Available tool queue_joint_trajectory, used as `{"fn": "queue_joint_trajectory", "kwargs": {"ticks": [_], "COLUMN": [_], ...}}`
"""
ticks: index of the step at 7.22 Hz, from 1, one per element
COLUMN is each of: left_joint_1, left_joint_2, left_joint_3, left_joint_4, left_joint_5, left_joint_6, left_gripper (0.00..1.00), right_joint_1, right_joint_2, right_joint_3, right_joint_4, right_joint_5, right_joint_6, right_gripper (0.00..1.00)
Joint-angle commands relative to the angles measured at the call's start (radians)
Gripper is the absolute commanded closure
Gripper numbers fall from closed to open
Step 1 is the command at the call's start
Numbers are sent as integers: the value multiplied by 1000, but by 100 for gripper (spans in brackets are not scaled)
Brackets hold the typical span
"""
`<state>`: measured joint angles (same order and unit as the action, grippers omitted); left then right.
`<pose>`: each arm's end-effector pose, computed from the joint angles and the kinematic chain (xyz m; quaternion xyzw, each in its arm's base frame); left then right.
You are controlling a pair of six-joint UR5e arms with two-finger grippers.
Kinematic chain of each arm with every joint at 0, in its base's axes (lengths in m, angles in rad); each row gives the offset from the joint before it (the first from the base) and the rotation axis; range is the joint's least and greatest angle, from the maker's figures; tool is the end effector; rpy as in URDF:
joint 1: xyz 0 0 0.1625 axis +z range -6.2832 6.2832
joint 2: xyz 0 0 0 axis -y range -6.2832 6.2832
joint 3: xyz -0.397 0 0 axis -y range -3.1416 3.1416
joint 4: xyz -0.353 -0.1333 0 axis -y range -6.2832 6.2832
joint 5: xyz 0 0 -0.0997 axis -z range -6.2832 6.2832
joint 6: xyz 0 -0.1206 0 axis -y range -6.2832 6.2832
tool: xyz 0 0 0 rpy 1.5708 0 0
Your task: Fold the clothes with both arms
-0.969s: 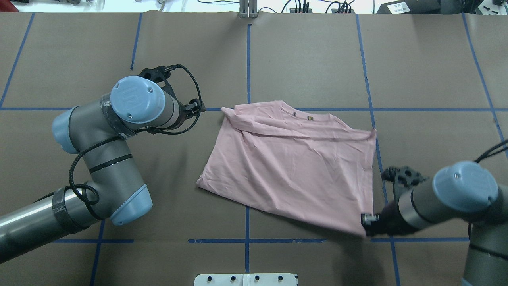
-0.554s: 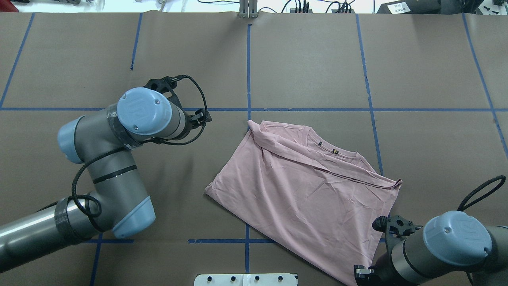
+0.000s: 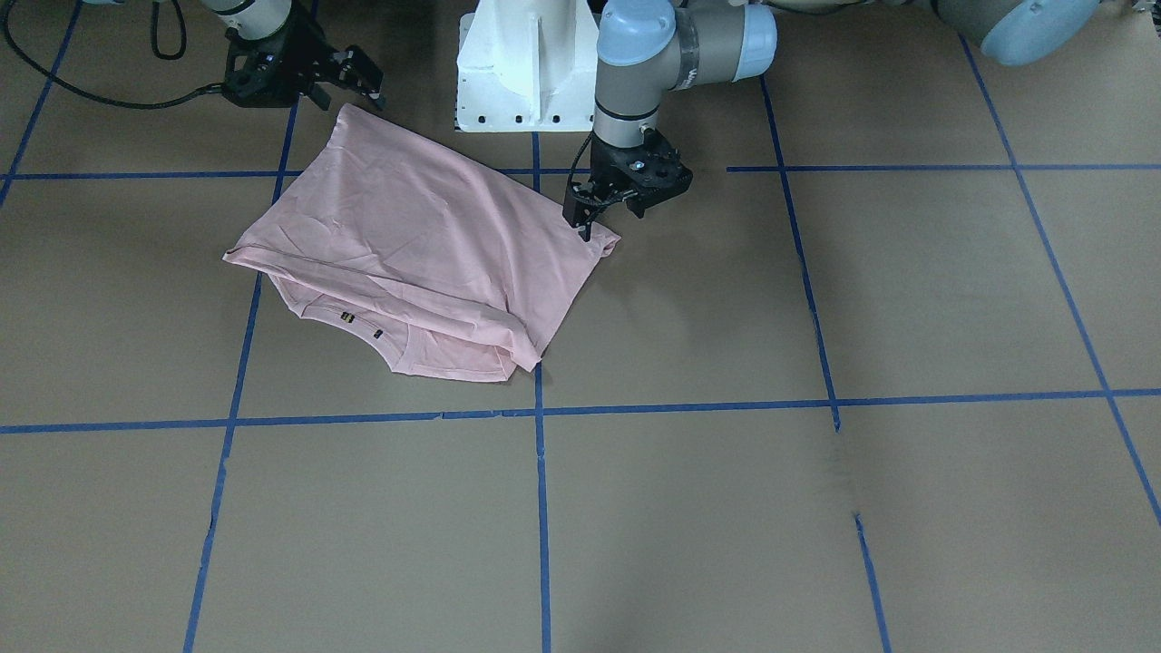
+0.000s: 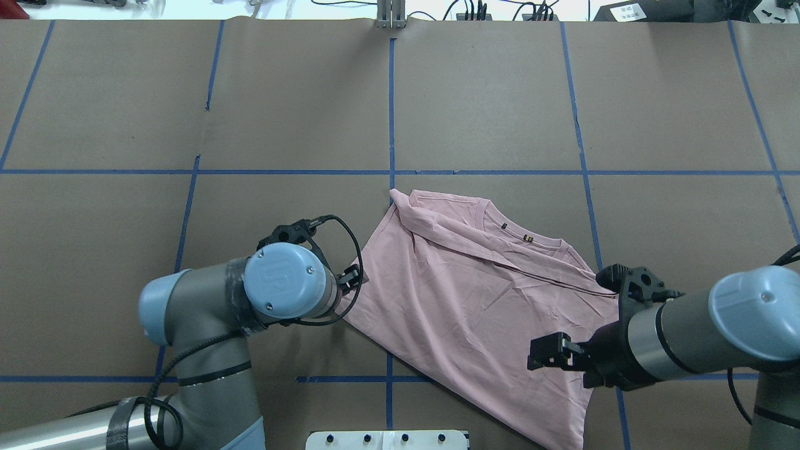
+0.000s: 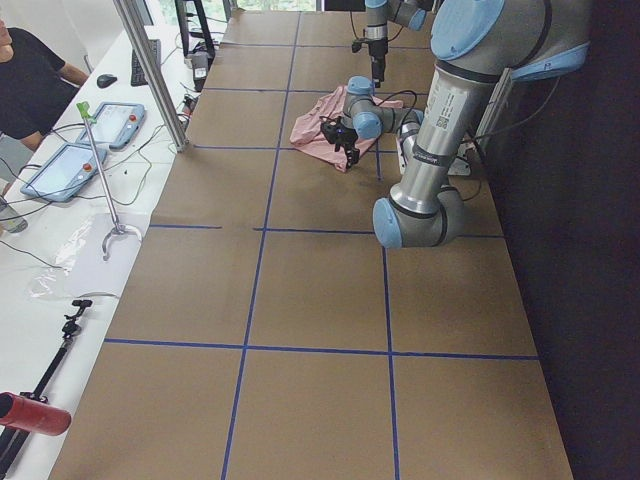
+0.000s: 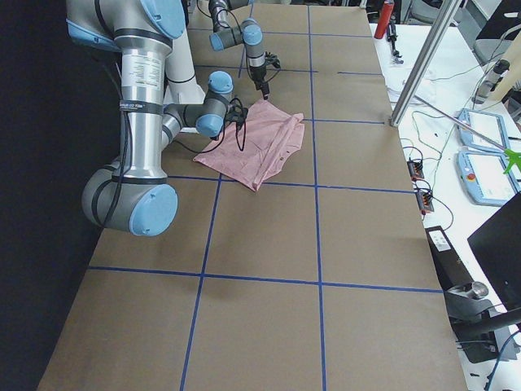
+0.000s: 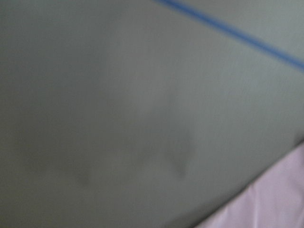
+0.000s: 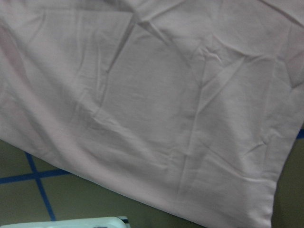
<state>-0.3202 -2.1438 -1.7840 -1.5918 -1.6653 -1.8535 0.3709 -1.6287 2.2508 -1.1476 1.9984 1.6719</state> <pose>0.5504 -0.3110 0.2573 -0.0361 0.3930 -0.2550 0.8827 -0.3509 -0.2258 0.3219 -0.1166 -0.5081 0.0950 0.8481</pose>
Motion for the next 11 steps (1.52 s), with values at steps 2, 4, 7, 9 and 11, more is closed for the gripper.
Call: {"fn": "queue_joint_trajectory", "kwargs": {"ticks": [2,4,7,9,11], "left_joint_1": [21,21,16,13,-11], "left_joint_2": [-21,-22,-24,-24,-24], "left_joint_3": [51,51,58,57,49], "left_joint_4": [-3,-3,-5,-5,-5], "left_joint_5": [4,18,18,18,16], "left_joint_6": [-27,-27,-26,-12,-6], "left_gripper": [2,8,63,100,100], "right_joint_1": [42,43,43,43,43], "right_joint_2": [32,30,32,30,32], "right_joint_3": [-5,-7,-11,-13,-11], "right_joint_4": [-1,-1,-1,-1,-1], "right_joint_5": [-6,-7,-6,-7,-6], "right_joint_6": [0,0,0,0,0], "right_gripper": [0,0,0,0,0]}}
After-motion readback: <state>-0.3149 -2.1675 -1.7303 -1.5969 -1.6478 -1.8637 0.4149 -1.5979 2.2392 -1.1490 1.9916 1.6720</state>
